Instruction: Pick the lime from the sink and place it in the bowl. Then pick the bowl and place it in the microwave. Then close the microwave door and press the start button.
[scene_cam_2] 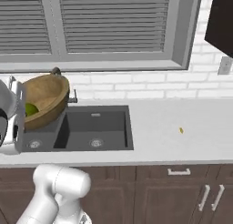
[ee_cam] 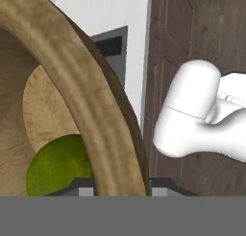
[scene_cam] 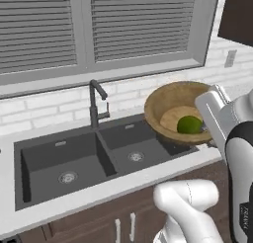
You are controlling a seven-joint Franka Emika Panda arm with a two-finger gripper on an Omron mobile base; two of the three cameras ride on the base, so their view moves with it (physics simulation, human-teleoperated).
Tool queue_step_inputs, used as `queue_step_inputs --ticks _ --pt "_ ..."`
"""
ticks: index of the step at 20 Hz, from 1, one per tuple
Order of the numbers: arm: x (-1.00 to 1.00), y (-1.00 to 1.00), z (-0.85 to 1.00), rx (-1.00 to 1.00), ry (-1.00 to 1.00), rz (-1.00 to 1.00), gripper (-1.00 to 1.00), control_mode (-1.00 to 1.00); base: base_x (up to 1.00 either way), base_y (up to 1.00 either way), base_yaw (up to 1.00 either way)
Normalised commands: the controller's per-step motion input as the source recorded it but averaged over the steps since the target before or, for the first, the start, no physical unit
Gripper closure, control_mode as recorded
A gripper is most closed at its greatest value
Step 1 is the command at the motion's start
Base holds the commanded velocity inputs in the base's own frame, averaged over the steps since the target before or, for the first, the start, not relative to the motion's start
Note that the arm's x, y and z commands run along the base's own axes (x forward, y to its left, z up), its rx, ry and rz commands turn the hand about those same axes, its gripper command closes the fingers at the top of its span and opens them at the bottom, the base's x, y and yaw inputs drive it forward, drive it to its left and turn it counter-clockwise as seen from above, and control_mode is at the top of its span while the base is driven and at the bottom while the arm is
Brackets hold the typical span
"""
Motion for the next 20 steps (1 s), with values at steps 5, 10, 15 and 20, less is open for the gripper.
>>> queue_step_inputs --ticks 5,10,15,20 --pt "0.00 0.00 0.00 0.00 0.00 0.00 1.00 1.00 -0.40 0.00 -0.80" --pt "0.00 0.00 0.00 0.00 0.00 0.00 1.00 1.00 -0.29 -0.01 -0.84" --pt "0.00 0.00 0.00 0.00 0.00 0.00 1.00 1.00 -0.19 -0.07 -0.85" --pt "0.00 0.00 0.00 0.00 0.00 0.00 1.00 1.00 -0.11 -0.14 -0.84"
